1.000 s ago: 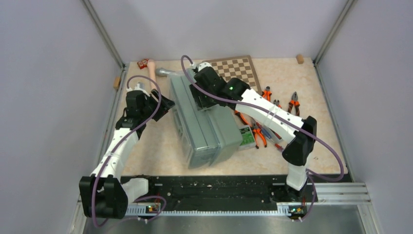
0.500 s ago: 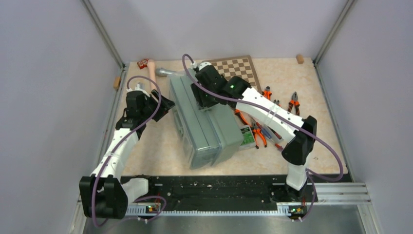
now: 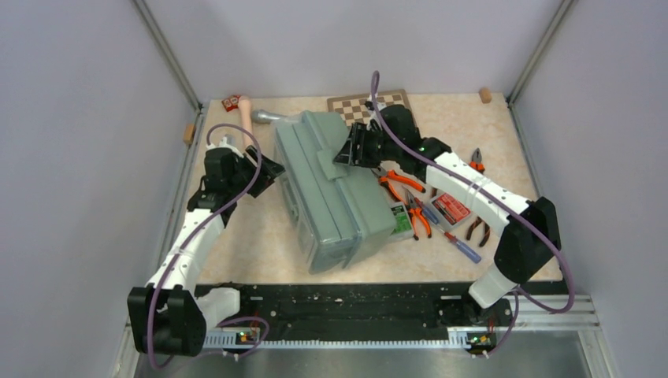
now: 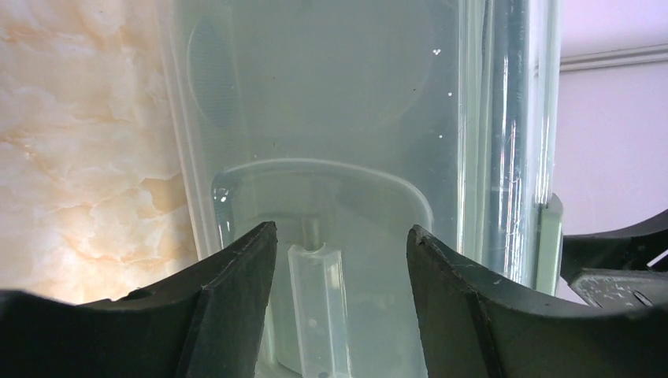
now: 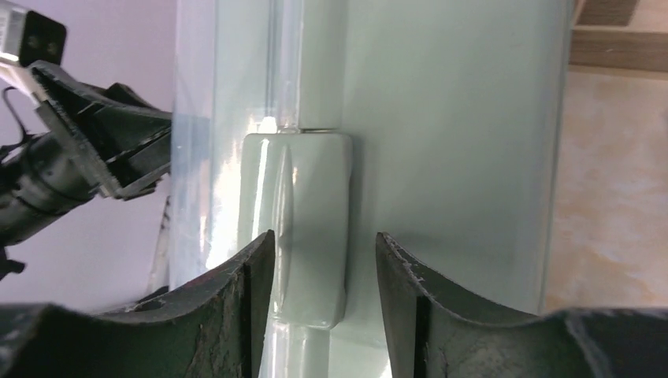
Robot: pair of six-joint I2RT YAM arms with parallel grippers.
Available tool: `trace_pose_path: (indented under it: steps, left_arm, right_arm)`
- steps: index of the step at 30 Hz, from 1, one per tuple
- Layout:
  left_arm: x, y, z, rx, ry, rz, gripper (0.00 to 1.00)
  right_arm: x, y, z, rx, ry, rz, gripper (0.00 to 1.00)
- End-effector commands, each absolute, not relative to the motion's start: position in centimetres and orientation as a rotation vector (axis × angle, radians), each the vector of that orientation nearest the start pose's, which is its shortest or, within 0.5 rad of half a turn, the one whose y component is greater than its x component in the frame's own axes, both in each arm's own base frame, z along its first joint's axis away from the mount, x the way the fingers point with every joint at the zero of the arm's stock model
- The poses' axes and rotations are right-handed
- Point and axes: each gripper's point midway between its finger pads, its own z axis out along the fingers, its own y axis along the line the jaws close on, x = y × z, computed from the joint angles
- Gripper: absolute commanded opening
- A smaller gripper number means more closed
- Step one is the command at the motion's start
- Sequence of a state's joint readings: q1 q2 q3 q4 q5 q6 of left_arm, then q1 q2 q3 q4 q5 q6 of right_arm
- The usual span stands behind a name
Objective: Pack the tool kit
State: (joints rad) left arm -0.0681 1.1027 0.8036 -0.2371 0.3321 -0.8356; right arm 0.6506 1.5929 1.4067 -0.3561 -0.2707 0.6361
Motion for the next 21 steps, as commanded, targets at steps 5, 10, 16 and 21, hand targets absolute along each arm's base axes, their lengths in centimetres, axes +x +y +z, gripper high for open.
trace_pose_path:
  steps: [5, 10, 16, 21]
  left_arm:
    - [32.8, -12.4, 21.0, -0.549, 2.072, -0.955, 0.67]
    - [32.7, -13.3, 20.9, -0.533, 2.079, -0.981, 0.67]
    - [32.7, -13.8, 20.4, -0.528, 2.097, -0.977, 0.66]
    - [33.4, -13.7, 19.9, -0.533, 2.111, -0.960, 0.65]
  right_arm:
    - [30.9, 36.0, 27.2, -0.289, 2.184, 1.203, 0.52]
    - [30.3, 36.8, 26.3, -0.319, 2.217, 1.266, 0.54]
    - [29.2, 38.1, 25.5, -0.330, 2.235, 1.433, 0.56]
    - [27.9, 39.3, 25.2, -0.340, 2.220, 1.627, 0.56]
